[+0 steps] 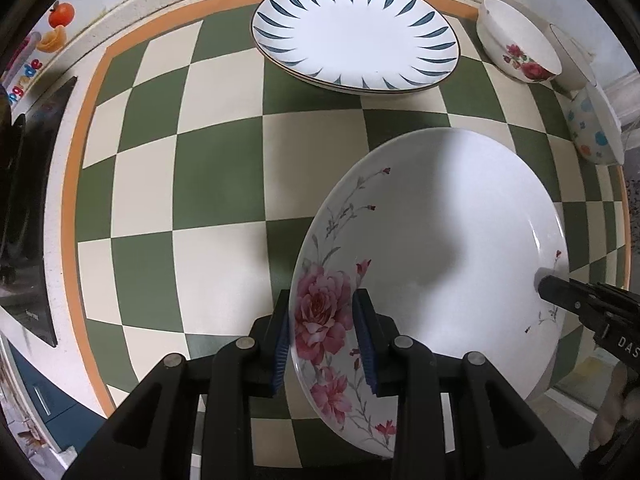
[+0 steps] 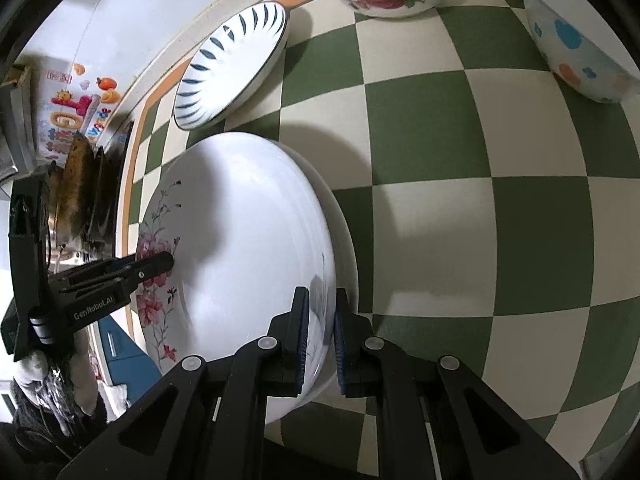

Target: Organize plates and bowls

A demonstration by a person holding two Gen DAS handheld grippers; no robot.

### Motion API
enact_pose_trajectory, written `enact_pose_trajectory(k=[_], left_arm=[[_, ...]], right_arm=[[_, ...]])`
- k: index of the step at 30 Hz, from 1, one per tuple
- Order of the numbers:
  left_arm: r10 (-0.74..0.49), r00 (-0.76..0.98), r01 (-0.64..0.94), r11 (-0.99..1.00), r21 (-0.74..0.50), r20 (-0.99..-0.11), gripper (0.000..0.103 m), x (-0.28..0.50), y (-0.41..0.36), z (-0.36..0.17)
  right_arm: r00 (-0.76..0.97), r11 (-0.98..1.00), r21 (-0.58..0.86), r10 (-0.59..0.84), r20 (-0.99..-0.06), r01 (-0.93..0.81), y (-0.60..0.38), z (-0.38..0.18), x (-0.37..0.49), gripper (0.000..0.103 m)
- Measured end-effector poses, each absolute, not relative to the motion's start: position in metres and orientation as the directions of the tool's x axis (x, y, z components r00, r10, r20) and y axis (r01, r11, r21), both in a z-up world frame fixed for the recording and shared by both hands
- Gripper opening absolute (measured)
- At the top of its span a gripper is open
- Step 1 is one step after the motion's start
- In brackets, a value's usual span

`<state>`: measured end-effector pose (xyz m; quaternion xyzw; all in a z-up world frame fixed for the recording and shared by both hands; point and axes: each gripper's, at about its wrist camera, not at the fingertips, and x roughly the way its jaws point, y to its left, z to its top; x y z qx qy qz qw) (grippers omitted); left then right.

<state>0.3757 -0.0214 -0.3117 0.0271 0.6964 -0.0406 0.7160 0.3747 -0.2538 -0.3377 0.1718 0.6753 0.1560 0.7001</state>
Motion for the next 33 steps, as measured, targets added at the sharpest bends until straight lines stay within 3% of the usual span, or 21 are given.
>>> enact_pose_trajectory(k=[16,28,33], left_arm=[[-0.013,0.023,0.031,0.999,-0.012,-1.0,0.027,0.374,-0.02,-0.324],[-0.045,0.165,-0.041,0.998,-0.052,-0.985,0.028,0.398,0.006,-0.257],[-0.069,0.161,-0.068,0.994,-0.08,-0.985,0.028,0.455,0.023,-0.26]], right_arm=[[-0.033,0.911,0.413,0.412,-0.911,-0.021,-0.242,-0.335,0.386,0.016],[0.02,0.892,0.451,0.451,-0.892,0.026,-0.266,-0.294,0.4,0.017],[0.099,0.875,0.48,0.473,-0.875,0.06,-0.256,-0.28,0.446,0.038]])
